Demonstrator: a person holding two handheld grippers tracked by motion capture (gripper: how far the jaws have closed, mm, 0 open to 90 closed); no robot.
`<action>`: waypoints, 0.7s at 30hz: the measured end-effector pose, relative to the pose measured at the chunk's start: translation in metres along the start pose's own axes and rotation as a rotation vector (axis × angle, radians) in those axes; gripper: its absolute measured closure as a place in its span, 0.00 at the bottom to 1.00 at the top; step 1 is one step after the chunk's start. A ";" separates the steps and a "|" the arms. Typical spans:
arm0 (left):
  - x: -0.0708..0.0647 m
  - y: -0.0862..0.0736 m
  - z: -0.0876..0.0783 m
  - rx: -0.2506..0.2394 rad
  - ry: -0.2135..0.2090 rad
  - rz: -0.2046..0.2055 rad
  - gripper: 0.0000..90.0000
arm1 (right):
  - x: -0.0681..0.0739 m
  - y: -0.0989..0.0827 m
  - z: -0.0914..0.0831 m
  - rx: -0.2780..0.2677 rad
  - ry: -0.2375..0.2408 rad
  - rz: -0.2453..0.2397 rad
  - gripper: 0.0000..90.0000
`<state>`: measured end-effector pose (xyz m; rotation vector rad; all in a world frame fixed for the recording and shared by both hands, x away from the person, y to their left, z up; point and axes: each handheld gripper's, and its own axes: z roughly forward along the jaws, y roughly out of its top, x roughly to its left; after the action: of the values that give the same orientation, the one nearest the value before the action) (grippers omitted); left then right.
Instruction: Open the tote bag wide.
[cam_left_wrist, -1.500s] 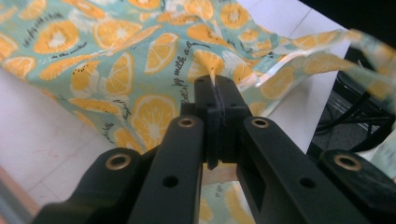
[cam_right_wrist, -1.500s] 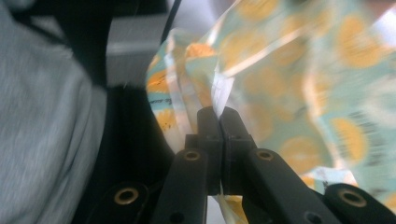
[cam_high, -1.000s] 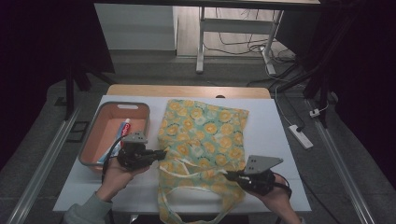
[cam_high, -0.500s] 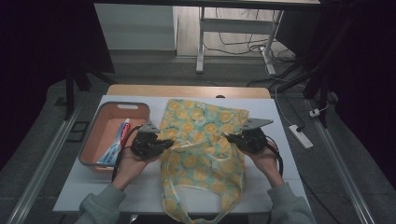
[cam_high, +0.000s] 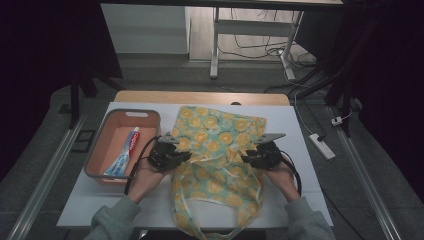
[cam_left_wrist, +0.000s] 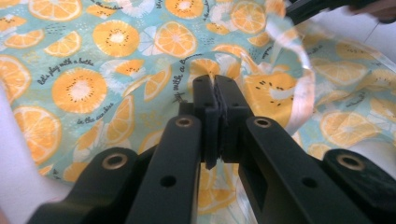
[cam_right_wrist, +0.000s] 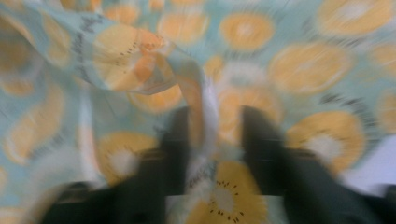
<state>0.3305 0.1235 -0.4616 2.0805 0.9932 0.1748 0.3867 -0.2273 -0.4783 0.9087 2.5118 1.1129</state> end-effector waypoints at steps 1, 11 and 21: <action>0.001 0.000 -0.001 -0.001 0.001 0.000 0.96 | 0.003 0.002 -0.008 -0.037 0.008 0.002 0.56; 0.003 0.000 0.001 -0.004 -0.009 -0.014 0.96 | 0.070 0.013 -0.062 -0.128 0.146 -0.117 0.39; 0.006 -0.002 0.004 -0.004 -0.006 -0.018 0.96 | 0.087 -0.005 0.013 0.112 0.125 -0.202 0.36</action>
<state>0.3351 0.1263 -0.4667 2.0665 1.0073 0.1606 0.3230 -0.1675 -0.4888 0.6103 2.7182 1.0028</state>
